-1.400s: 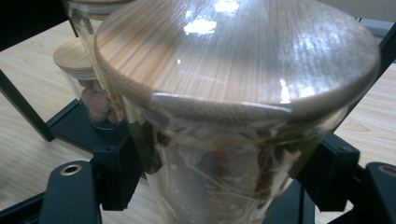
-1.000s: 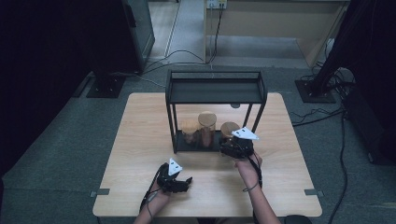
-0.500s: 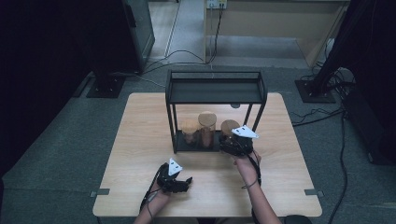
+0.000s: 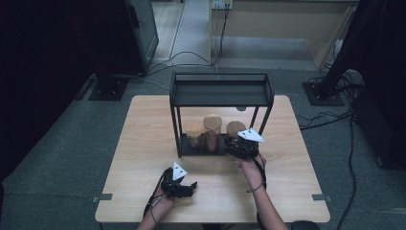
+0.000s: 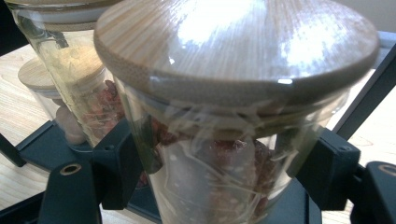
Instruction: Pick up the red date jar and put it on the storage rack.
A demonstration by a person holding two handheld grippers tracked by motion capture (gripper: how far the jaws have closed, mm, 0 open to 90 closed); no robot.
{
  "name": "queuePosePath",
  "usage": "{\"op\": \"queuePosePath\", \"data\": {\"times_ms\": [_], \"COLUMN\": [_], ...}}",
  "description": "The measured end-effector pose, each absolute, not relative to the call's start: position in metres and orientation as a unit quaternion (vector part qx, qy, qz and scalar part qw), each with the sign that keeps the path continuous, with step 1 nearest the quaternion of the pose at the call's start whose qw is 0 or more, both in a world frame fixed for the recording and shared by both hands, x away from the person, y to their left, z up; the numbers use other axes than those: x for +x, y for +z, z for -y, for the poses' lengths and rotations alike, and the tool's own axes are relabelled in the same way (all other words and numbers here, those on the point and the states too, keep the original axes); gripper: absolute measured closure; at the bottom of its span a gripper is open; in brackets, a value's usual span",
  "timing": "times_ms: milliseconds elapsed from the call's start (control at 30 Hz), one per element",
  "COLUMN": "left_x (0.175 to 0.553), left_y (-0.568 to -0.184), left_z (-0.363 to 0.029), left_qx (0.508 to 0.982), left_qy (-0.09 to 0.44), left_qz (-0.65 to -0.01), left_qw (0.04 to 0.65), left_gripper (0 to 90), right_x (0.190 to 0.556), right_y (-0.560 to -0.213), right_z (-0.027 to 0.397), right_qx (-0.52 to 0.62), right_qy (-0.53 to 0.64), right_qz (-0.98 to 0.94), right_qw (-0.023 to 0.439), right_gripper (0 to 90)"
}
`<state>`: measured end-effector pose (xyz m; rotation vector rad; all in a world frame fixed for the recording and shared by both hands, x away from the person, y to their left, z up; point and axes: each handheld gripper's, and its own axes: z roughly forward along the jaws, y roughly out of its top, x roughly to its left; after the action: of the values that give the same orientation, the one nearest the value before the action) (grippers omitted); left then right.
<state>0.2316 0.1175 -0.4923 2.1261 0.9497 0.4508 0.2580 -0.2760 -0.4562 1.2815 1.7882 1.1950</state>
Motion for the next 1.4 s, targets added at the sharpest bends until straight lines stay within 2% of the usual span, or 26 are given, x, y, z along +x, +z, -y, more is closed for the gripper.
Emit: {"op": "queuePosePath", "data": {"times_ms": [1400], "left_x": [0.232], "left_y": [-0.492], "left_z": [-0.117], "left_qx": [0.831], "left_qy": [0.176], "left_qz": [-0.371], "left_qw": [0.376], "left_gripper": [17.9], "right_x": [0.284], "right_y": [-0.456], "right_z": [0.261], "right_qx": [0.493], "right_qy": [0.428], "right_qz": [-0.68], "right_qw": [0.335], "right_gripper": [24.6]}}
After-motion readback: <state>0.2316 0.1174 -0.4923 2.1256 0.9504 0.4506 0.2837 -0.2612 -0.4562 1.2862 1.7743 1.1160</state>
